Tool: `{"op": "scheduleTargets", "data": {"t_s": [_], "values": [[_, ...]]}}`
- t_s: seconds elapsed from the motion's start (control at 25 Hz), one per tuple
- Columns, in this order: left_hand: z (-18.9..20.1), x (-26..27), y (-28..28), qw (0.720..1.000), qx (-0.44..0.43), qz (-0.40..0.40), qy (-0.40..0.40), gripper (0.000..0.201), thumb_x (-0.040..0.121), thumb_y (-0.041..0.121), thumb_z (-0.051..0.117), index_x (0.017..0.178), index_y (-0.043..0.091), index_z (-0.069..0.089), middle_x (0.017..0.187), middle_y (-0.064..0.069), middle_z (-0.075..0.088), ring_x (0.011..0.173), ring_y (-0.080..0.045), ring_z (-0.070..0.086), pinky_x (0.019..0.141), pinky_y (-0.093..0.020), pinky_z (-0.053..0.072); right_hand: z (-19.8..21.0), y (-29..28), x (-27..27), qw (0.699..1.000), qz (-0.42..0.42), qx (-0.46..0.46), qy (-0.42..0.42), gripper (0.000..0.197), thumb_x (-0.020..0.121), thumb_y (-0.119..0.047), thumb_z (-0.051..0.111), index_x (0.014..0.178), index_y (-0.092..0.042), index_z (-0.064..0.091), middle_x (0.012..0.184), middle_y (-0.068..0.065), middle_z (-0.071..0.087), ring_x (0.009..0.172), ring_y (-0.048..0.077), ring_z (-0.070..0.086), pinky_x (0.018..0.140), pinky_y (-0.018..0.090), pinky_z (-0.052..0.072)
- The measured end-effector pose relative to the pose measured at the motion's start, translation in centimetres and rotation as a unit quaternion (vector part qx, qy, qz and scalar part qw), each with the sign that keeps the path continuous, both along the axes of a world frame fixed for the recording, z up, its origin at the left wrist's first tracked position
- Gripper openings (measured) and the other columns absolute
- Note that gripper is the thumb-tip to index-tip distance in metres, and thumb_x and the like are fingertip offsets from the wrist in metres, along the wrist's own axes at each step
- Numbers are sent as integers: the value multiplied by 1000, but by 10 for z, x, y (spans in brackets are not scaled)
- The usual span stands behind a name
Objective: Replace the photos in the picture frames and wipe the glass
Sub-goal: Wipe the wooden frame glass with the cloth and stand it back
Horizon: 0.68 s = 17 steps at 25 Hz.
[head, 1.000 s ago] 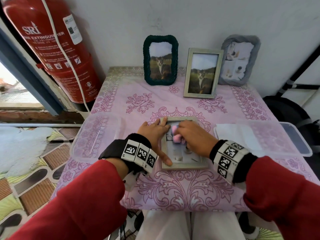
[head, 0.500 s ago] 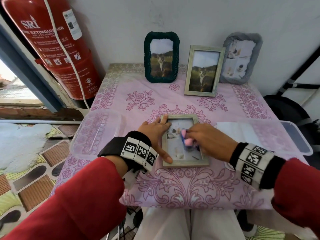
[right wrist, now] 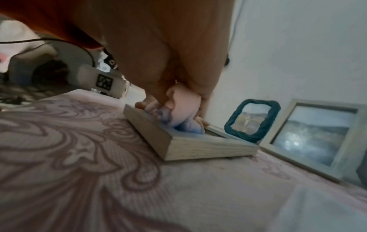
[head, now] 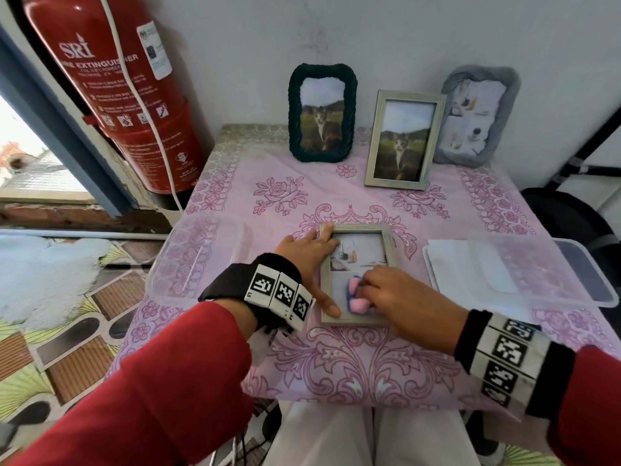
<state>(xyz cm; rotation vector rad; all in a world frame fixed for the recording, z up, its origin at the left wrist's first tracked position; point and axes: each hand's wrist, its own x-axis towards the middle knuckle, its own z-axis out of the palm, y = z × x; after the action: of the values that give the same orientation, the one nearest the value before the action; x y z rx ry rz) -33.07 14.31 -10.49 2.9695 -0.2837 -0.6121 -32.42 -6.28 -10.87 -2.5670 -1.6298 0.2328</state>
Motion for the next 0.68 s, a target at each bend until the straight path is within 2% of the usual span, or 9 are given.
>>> {"op": "scheduleTargets", "data": {"t_s": [0.16,0.28,0.36,0.44,0.56,0.68], "values": [[-3,1,2,1000,-9,5,3,129,49,69,75,149,20,10,159,-1,-7,146,-20,8,115,-48,19,4,-8,25,999,-26,-16,-16,24,90,-15,45,108,-14,61,106,4,58,99,22,50,84,29,33],[-3,1,2,1000,-11,8,2,129,49,69,75,148,20,10,159,-2,-4,146,-20,9,115,-48,19,8,14,51,998,-51,-23,-9,23,75,2,50,89,-9,65,95,7,60,92,26,51,79,31,35],[-4,1,1,1000,-13,8,-2,129,48,69,76,148,21,10,159,-2,-3,145,-20,9,115,-47,20,6,29,64,998,-62,3,17,21,70,8,50,79,-4,65,90,9,60,89,28,51,79,36,39],[-5,2,1,1000,-11,6,-8,130,46,70,75,148,22,10,159,-2,-3,145,-20,10,115,-47,20,2,38,66,994,-79,46,61,22,71,9,51,83,-1,66,92,11,61,90,27,50,82,36,39],[-5,1,1,1000,-3,0,-16,129,46,72,74,148,22,12,159,-2,-5,146,-19,7,115,-49,18,1,42,58,989,-74,58,114,31,70,11,53,95,0,67,102,12,61,98,24,50,84,25,36],[-6,1,1,1000,7,5,-6,129,48,71,73,149,21,10,158,-1,-11,147,-20,0,117,-51,13,6,36,38,988,-22,52,144,34,72,6,55,103,-2,67,110,11,62,104,25,53,90,31,39]]}}
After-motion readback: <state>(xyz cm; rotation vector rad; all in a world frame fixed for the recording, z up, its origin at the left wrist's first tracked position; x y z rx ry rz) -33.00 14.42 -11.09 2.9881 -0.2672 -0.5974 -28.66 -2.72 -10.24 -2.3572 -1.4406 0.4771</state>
